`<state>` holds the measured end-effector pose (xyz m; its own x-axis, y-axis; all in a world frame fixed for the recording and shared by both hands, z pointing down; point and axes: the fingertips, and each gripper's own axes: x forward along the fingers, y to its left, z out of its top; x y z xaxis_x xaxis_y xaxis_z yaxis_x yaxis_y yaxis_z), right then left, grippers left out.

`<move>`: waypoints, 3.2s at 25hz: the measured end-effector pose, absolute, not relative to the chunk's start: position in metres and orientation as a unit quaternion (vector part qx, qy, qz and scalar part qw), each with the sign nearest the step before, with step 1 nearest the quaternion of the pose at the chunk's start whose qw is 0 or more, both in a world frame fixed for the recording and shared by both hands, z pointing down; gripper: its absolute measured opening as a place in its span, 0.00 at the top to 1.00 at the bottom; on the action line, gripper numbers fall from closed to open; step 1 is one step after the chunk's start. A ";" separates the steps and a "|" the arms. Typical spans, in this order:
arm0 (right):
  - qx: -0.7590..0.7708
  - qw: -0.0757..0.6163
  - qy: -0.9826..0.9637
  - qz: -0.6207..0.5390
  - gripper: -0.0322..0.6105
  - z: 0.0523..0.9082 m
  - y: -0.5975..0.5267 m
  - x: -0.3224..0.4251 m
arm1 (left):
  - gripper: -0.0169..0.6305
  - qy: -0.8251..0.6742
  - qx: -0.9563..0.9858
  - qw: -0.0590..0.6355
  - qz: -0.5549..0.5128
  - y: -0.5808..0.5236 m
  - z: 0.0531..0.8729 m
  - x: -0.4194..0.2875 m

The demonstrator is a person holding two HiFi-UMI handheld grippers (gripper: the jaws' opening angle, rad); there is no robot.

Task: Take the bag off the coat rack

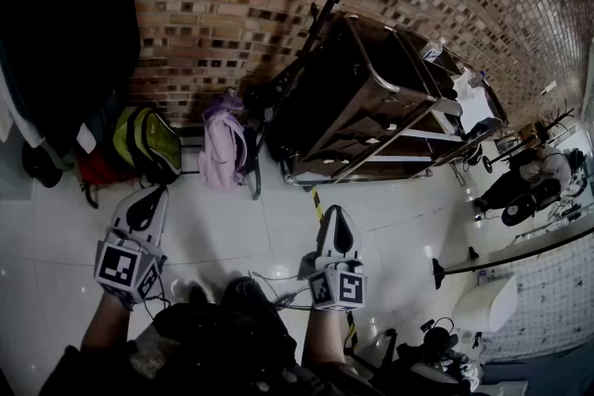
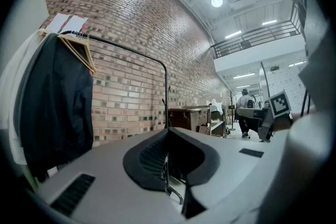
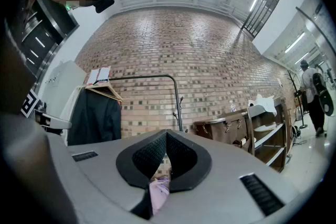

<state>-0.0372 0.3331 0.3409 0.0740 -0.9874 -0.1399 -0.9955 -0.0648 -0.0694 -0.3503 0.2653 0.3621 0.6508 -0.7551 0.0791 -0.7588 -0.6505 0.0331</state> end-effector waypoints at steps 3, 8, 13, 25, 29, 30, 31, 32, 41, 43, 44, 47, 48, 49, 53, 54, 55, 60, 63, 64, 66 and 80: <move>-0.737 0.074 0.671 0.029 0.95 0.345 0.326 -0.024 | 0.92 -0.414 0.909 0.025 0.031 0.257 0.366 -0.346; -0.732 0.084 0.676 0.030 0.95 0.353 0.301 -0.008 | 0.92 -0.423 0.905 0.025 0.032 0.240 0.371 -0.338; -0.717 0.091 0.690 0.039 0.95 0.352 0.246 0.012 | 0.92 -0.443 0.896 0.019 0.022 0.202 0.368 -0.321; -0.701 0.084 0.707 0.036 0.95 0.371 0.112 0.081 | 0.92 -0.442 0.895 0.012 0.048 0.088 0.378 -0.234; -0.693 0.069 0.717 0.024 0.95 0.376 0.065 0.106 | 0.92 -0.456 0.889 0.009 0.041 0.049 0.369 -0.211; -0.690 0.066 0.720 0.022 0.95 0.377 0.052 0.111 | 0.92 -0.460 0.887 0.009 0.042 0.040 0.368 -0.206; -0.687 0.064 0.723 0.023 0.95 0.378 0.039 0.115 | 0.92 -0.464 0.885 0.010 0.044 0.031 0.367 -0.202; -0.685 0.063 0.726 0.025 0.95 0.378 0.027 0.118 | 0.92 -0.467 0.883 0.012 0.045 0.022 0.367 -0.198; -0.653 0.052 0.756 0.001 0.91 0.400 -0.054 0.148 | 0.92 -0.500 0.865 -0.008 0.033 -0.045 0.362 -0.146; -0.644 0.051 0.764 -0.003 0.89 0.404 -0.068 0.154 | 0.92 -0.510 0.859 -0.017 0.026 -0.057 0.358 -0.136; -0.638 0.051 0.768 -0.008 0.88 0.406 -0.076 0.157 | 0.92 -0.513 0.858 -0.018 0.024 -0.062 0.357 -0.130; -0.620 0.052 0.783 -0.012 0.80 0.420 -0.100 0.164 | 0.92 -0.517 0.855 -0.020 0.028 -0.079 0.360 -0.115; -0.613 0.051 0.788 -0.017 0.77 0.425 -0.108 0.164 | 0.92 -0.520 0.854 -0.021 0.031 -0.085 0.363 -0.111; -0.607 0.049 0.793 -0.024 0.74 0.430 -0.115 0.165 | 0.92 -0.523 0.851 -0.019 0.034 -0.090 0.366 -0.107; -0.588 0.040 0.806 -0.050 0.61 0.457 -0.141 0.169 | 0.92 -0.535 0.844 -0.013 0.040 -0.107 0.378 -0.096; -0.588 0.042 0.806 -0.059 0.61 0.463 -0.147 0.171 | 0.92 -0.536 0.843 -0.014 0.041 -0.111 0.380 -0.094; -0.588 0.044 0.805 -0.068 0.61 0.468 -0.152 0.173 | 0.92 -0.536 0.843 -0.015 0.041 -0.115 0.381 -0.091; -0.584 0.019 0.807 -0.092 0.61 0.493 -0.170 0.175 | 0.92 -0.534 0.844 -0.010 0.038 -0.130 0.390 -0.079; -0.578 0.006 0.809 -0.105 0.57 0.509 -0.181 0.173 | 0.92 -0.529 0.848 -0.010 0.041 -0.142 0.395 -0.072; -0.577 0.000 0.810 -0.107 0.56 0.514 -0.186 0.171 | 0.92 -0.527 0.849 -0.012 0.042 -0.146 0.397 -0.070; -0.576 -0.007 0.810 -0.112 0.56 0.523 -0.196 0.169 | 0.92 -0.521 0.852 -0.016 0.045 -0.157 0.401 -0.065; -0.591 -0.064 0.797 -0.107 0.62 0.563 -0.273 0.162 | 0.92 -0.500 0.865 -0.005 0.041 -0.227 0.414 -0.055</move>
